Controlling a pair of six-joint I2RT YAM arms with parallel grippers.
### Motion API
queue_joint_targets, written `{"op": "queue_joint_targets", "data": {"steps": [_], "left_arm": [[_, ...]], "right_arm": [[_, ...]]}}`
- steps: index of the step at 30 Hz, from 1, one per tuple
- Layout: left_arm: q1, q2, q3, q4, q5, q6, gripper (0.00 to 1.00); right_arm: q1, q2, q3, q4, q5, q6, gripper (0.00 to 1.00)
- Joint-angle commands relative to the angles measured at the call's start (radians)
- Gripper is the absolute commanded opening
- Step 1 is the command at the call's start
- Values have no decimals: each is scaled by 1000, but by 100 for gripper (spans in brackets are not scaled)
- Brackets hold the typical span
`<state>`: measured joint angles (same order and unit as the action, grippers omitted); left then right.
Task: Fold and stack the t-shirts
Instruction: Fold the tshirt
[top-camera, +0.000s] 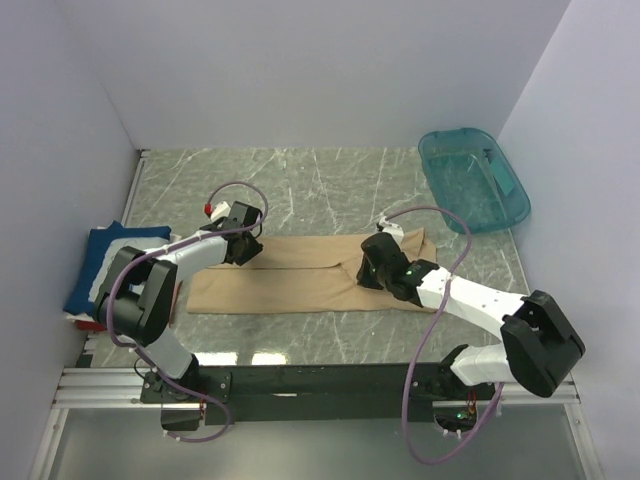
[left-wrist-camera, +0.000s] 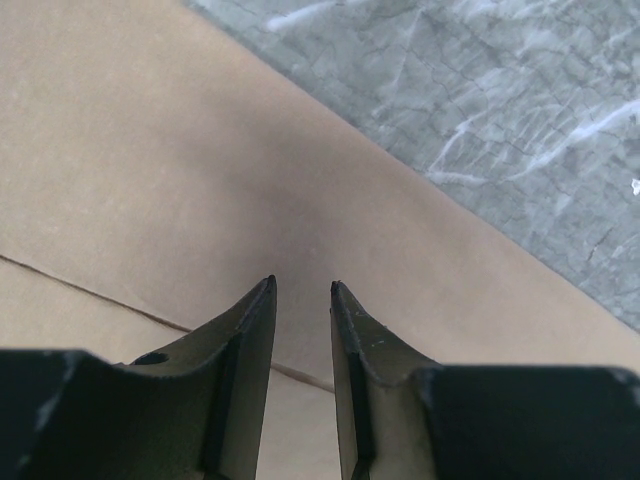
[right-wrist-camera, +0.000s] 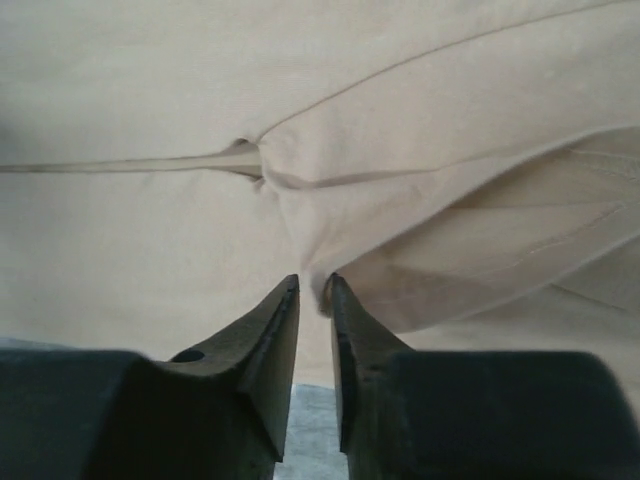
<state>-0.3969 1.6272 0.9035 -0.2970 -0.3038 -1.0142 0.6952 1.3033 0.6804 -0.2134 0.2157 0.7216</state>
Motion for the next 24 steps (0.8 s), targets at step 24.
{"op": "queue_joint_targets", "data": {"steps": [24], "left_arm": [[-482, 49, 202, 122, 6, 243, 56]], "right_arm": [[-493, -260, -71, -60, -180, -129, 43]]}}
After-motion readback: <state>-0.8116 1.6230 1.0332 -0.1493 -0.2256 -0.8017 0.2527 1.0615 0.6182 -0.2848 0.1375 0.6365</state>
